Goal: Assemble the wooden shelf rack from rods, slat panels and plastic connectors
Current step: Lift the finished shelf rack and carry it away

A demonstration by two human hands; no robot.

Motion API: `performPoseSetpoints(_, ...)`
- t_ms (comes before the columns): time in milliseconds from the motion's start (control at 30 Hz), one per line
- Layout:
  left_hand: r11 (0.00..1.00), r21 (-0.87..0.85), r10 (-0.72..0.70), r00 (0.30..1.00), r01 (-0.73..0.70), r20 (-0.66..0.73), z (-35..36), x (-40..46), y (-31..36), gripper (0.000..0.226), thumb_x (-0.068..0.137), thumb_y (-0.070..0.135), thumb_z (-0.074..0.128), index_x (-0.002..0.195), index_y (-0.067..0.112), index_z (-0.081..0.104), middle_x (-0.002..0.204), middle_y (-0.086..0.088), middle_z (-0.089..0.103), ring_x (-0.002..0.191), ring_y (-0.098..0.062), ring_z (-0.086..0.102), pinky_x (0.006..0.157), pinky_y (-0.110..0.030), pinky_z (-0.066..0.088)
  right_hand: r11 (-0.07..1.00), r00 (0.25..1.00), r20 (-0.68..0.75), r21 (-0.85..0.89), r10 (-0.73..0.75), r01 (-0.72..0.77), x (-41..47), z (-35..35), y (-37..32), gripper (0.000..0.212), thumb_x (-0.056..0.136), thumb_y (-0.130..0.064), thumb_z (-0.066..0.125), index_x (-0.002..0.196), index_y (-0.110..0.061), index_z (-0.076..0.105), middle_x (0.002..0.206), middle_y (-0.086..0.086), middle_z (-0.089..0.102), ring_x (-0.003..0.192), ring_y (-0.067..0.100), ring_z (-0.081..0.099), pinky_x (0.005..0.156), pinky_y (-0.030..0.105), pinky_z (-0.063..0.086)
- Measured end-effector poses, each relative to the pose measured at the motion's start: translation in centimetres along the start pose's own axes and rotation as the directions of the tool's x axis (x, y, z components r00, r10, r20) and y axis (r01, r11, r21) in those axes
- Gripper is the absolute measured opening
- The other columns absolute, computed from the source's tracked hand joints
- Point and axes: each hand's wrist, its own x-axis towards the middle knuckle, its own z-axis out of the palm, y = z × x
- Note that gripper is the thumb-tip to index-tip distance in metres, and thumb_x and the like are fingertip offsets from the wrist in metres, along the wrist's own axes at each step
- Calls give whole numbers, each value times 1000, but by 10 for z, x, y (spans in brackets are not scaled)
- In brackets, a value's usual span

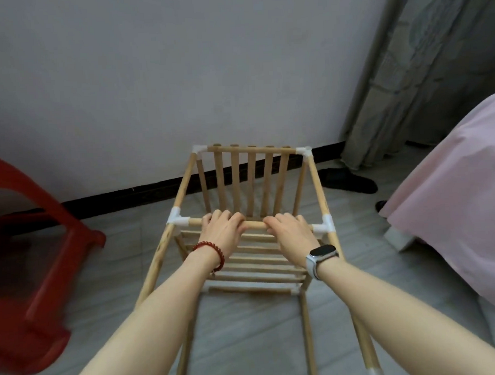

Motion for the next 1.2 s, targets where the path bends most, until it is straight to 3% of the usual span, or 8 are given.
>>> performPoseSetpoints(200,995,-81,46,993,-55,-111,-3,-30,-6,39,95,38,42,132,27,43,129,2,44,125,-18,35,110,-38,23,999,998,-51,-5,45,-45,-27,-2,-11,44,98,-16,41,141,-17,36,141,3,43,134,22,33,112,47,22)
performPoseSetpoints(300,984,-170,45,994,-61,-100,-6,-74,-13,40,94,35,45,132,22,46,132,0,43,127,-18,34,108,-39,30,978,992,-110,192,-58,79,-66,-7,-26,36,96,-20,48,131,-11,52,136,7,51,131,23,41,110,47,32)
performPoseSetpoints(433,950,-302,134,975,-76,176,-15,-149,-20,32,94,35,47,120,19,58,116,1,59,105,-11,55,92,-26,45,825,952,265,564,-152,-25,-125,-26,-48,32,96,-40,43,122,-25,57,109,-9,64,102,4,59,89,28,49)
performPoseSetpoints(567,967,-245,169,889,-67,424,-24,-202,-22,35,91,49,46,111,26,63,101,8,67,92,-7,60,83,-23,48,882,805,520,471,-286,9,-170,-40,-66,34,92,-51,47,117,-29,55,91,-16,59,80,-1,56,70,18,43)
performPoseSetpoints(733,990,-87,136,884,-109,448,-32,-226,-12,24,91,40,53,107,23,58,102,4,64,93,-13,59,81,-28,48,966,832,510,234,-220,112,-190,-52,-80,7,95,-30,49,99,-25,53,82,-9,53,78,12,50,68,25,39)
performPoseSetpoints(833,993,-43,114,942,-106,315,-51,-222,-1,17,95,32,47,106,24,57,105,5,60,98,-15,58,87,-30,46,986,901,409,142,-144,93,-187,-74,-84,16,97,-28,45,102,-18,56,95,-4,59,86,16,54,75,30,44)
performPoseSetpoints(967,990,86,114,991,-108,-70,-117,-189,16,25,98,33,38,118,24,52,115,4,56,107,-16,52,95,-32,34,1000,1000,18,14,-16,16,-159,-135,-81,21,99,-26,40,111,-20,55,109,-1,58,101,22,56,81,34,41)
performPoseSetpoints(1200,991,127,20,892,42,-452,-222,-121,40,30,100,36,29,124,32,48,113,1,53,113,-18,45,100,-35,22,987,887,-459,-115,47,-112,-80,-228,-65,30,100,-27,36,124,-23,54,114,1,57,111,21,49,90,34,28)
